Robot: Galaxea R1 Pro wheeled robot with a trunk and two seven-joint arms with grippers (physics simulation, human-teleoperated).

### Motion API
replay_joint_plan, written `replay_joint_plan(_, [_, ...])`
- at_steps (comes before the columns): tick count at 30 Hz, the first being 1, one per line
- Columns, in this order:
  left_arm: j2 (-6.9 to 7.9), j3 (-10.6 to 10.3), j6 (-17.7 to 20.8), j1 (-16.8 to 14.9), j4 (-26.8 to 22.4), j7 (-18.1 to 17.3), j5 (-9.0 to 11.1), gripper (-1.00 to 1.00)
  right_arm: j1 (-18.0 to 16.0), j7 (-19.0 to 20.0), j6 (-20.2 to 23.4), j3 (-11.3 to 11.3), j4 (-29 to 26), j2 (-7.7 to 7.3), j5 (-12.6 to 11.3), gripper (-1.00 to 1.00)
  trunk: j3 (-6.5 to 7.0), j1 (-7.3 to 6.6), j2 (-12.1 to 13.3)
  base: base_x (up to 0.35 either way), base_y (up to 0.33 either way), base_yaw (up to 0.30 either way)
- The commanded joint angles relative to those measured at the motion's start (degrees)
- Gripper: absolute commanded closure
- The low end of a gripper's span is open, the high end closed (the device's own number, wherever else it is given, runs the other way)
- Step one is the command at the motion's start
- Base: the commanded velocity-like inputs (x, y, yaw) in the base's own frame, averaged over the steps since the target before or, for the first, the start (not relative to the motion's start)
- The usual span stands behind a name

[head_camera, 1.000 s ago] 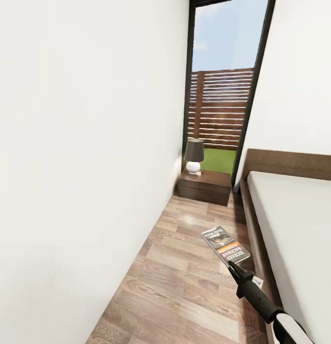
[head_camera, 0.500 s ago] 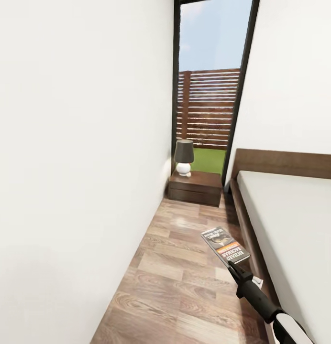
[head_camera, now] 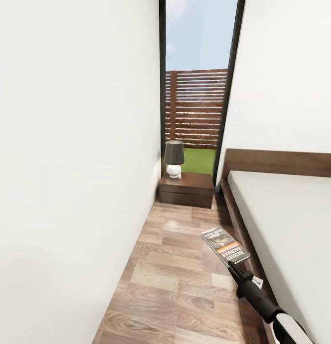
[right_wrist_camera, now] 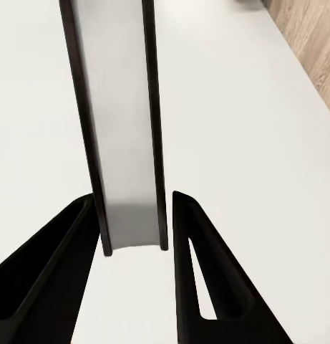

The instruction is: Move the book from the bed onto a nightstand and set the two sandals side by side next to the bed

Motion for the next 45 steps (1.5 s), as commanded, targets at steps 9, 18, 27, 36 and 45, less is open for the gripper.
replay_joint_plan(9, [0.04,-0.5,-0.2,0.0,-0.1,0.0,0.5,-1.00,0.0,0.0,0.5,-0.1,0.0,-0.01,-0.6,1.00,-0.04,0.03,0.0,0.250,0.042,-0.165])
replay_joint_plan(18, [0.04,-0.5,-0.2,0.0,-0.1,0.0,0.5,-1.00,0.0,0.0,0.5,-0.1,0.0,-0.01,-0.6,1.00,-0.04,0.03,0.0,0.248,0.005,-0.165])
replay_joint_plan(27, [0.06,-0.5,-0.2,0.0,-0.1,0.0,0.5,-1.00,0.0,0.0,0.5,-0.1,0.0,-0.01,-0.6,1.00,-0.04,0.03,0.0,0.243,0.001,-0.163])
replay_joint_plan(36, [0.06,-0.5,-0.2,0.0,-0.1,0.0,0.5,-1.00,0.0,0.0,0.6,-0.2,0.0,-0.01,-0.6,1.00,-0.04,0.03,0.0,0.235,0.000,-0.070])
replay_joint_plan(45, [0.07,-0.6,-0.2,0.0,-0.1,0.0,0.5,-1.00,0.0,0.0,0.6,-0.3,0.0,-0.01,-0.6,1.00,-0.04,0.03,0.0,0.233,0.000,-0.010])
